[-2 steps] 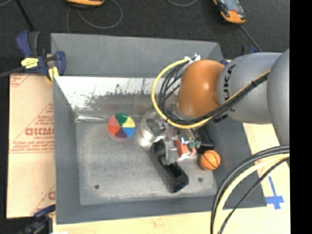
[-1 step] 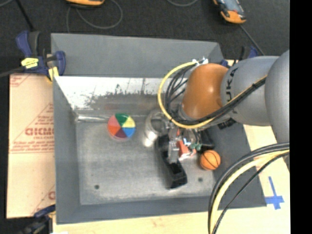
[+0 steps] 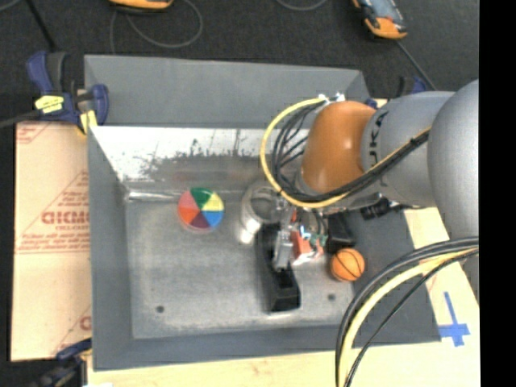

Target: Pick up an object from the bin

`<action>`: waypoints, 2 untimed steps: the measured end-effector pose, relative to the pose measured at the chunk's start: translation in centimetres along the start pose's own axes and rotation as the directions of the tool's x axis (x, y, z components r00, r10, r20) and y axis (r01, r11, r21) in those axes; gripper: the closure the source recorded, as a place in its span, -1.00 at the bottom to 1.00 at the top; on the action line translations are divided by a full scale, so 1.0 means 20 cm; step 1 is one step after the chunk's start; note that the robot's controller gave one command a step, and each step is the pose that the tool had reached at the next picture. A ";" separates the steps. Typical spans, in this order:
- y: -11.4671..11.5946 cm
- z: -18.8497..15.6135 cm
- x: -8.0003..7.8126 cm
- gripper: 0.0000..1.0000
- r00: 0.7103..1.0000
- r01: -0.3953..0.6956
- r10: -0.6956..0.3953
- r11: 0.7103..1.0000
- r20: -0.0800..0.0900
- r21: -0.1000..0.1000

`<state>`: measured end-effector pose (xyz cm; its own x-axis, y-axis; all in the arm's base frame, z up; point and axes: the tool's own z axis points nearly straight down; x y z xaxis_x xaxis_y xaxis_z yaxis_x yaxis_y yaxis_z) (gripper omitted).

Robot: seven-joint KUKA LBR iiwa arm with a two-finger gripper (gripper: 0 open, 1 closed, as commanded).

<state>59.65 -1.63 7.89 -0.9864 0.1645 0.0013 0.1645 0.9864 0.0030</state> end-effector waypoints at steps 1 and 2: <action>0.00 0.03 -0.15 -1.00 0.947 0.322 -0.322 0.947 -0.021 -0.003; -0.08 0.07 -0.20 1.00 0.993 0.103 -0.103 0.995 -0.065 -0.003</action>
Offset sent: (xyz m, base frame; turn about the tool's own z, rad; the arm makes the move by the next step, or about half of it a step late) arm 0.0486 -0.0272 -0.0089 -0.0922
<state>63.34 -3.86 6.44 -0.9960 0.0614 0.0657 0.0619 0.9981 0.0062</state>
